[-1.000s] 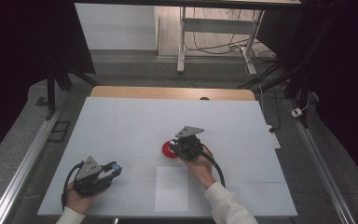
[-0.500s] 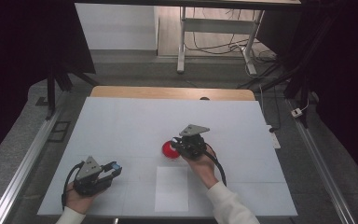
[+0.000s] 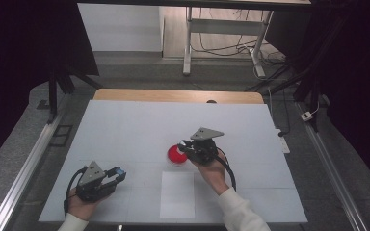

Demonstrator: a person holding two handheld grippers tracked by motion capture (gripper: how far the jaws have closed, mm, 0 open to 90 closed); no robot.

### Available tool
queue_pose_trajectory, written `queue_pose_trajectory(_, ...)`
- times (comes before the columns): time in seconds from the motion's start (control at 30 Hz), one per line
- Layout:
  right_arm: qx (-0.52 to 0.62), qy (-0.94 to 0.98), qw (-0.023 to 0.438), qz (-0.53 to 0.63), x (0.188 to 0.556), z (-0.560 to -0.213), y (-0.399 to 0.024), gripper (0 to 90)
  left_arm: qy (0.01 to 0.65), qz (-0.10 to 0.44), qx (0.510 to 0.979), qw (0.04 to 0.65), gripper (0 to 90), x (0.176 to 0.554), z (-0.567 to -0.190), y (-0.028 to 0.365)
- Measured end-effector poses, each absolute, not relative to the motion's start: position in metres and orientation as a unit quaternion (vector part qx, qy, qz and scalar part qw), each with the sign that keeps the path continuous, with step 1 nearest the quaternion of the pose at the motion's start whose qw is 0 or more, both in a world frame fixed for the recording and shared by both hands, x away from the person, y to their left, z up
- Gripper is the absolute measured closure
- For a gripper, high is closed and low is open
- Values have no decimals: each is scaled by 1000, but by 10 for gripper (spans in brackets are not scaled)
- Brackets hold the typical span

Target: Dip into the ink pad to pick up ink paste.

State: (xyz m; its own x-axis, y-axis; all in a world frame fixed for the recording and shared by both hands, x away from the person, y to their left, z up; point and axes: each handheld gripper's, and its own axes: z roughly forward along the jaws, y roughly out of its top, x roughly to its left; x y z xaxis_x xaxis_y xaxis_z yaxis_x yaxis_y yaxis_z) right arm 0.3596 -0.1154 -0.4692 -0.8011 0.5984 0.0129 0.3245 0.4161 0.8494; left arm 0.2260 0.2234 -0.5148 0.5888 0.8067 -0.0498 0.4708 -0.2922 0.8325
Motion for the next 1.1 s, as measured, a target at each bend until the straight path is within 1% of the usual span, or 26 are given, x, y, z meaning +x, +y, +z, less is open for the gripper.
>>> queue_pose_trajectory(1.1, 275, 820, 140, 482, 345, -457, -130, 750, 410, 193, 779, 433, 646, 228, -515, 224)
